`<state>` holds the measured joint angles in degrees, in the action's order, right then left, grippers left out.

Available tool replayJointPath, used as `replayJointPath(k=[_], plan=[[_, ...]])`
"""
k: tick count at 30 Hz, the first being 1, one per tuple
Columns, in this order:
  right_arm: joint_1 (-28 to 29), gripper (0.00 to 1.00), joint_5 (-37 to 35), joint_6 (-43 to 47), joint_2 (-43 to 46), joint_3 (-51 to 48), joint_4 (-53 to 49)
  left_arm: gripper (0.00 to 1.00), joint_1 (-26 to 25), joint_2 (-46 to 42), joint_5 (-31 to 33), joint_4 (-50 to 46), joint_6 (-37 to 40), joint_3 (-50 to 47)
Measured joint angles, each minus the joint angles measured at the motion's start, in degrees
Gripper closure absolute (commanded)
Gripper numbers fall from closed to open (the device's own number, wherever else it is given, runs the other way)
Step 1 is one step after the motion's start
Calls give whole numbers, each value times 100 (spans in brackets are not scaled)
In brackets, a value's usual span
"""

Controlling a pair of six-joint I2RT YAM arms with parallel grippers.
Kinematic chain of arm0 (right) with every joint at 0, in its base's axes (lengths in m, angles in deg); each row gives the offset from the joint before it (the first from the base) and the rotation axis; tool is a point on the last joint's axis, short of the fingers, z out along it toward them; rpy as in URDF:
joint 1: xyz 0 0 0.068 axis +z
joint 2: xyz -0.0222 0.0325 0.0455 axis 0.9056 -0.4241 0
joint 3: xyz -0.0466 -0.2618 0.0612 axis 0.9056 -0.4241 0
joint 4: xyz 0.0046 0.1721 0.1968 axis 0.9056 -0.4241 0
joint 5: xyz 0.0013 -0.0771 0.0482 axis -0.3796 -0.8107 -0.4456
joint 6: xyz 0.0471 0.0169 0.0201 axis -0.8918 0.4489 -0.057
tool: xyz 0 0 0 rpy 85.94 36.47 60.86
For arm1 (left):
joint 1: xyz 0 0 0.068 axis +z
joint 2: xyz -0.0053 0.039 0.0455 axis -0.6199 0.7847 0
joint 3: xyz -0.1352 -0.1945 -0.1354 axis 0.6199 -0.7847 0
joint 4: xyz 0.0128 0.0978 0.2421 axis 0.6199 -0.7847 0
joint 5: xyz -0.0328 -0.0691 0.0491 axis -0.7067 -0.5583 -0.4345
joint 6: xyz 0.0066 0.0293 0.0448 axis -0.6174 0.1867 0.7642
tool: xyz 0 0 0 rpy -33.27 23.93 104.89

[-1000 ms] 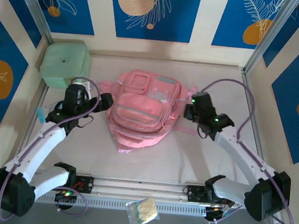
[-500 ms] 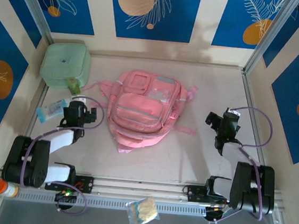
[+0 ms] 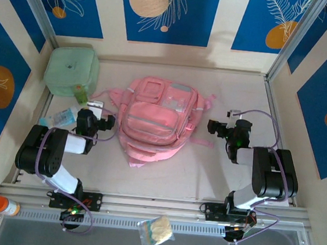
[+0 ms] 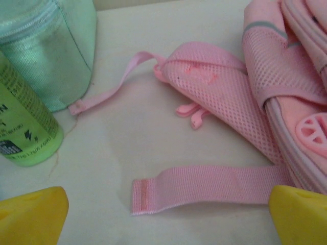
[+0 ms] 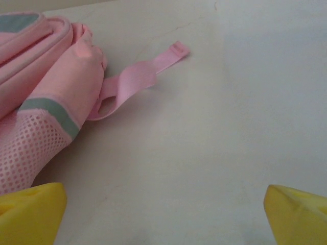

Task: Pack the student bag
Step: Reset both arms

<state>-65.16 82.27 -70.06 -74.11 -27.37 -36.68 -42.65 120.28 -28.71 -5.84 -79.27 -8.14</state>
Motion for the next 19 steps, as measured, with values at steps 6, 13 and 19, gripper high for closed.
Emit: replayJointPath(k=[6,13,19], plan=[[13,1,26,24,0,0,98,0,0,2,-4,153,-2,2],[13,1,28,24,0,0,101,1,0,2,-4,157,-2,2],[2,1,50,24,0,0,103,1,0,2,-4,157,-2,2]])
